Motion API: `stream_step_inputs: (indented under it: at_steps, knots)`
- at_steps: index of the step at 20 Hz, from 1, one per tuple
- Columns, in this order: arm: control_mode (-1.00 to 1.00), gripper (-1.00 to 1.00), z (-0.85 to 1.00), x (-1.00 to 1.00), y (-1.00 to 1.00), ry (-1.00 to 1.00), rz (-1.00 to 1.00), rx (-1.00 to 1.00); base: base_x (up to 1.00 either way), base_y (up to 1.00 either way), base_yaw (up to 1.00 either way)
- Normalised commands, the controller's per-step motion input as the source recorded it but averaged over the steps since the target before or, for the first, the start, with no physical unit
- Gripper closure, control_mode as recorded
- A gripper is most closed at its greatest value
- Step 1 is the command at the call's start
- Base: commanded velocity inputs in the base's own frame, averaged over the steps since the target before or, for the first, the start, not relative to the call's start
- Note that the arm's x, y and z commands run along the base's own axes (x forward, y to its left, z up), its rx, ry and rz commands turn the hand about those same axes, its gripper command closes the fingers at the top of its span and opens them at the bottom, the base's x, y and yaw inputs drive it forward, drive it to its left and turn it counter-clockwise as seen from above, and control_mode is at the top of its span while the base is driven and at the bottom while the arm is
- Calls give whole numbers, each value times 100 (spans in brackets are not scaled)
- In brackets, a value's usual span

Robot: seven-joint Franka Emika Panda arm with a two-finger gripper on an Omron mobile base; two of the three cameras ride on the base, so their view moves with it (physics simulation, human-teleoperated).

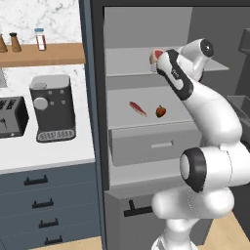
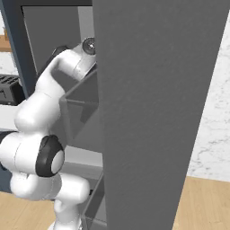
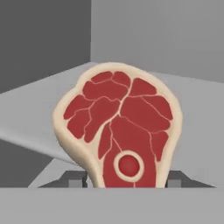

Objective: Place one bell pepper and one steak in each tupperware on the nearby counter, to pack two identical lunches.

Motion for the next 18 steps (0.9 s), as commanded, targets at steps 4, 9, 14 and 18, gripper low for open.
stream_step_inputs:
  at_steps: [4,9,14,18]
  knots:
    - [-100,100,-21,-100,-5,21,-24,-12,0,0,0]
    - [-100,100,-72,-97,0,23,-37,-6,0,0,0]
    - [-100,100,-52,-94,18,6,-37,2,0,0,0]
    - [-100,100,-52,-100,2,0,-24,13,0,0,0]
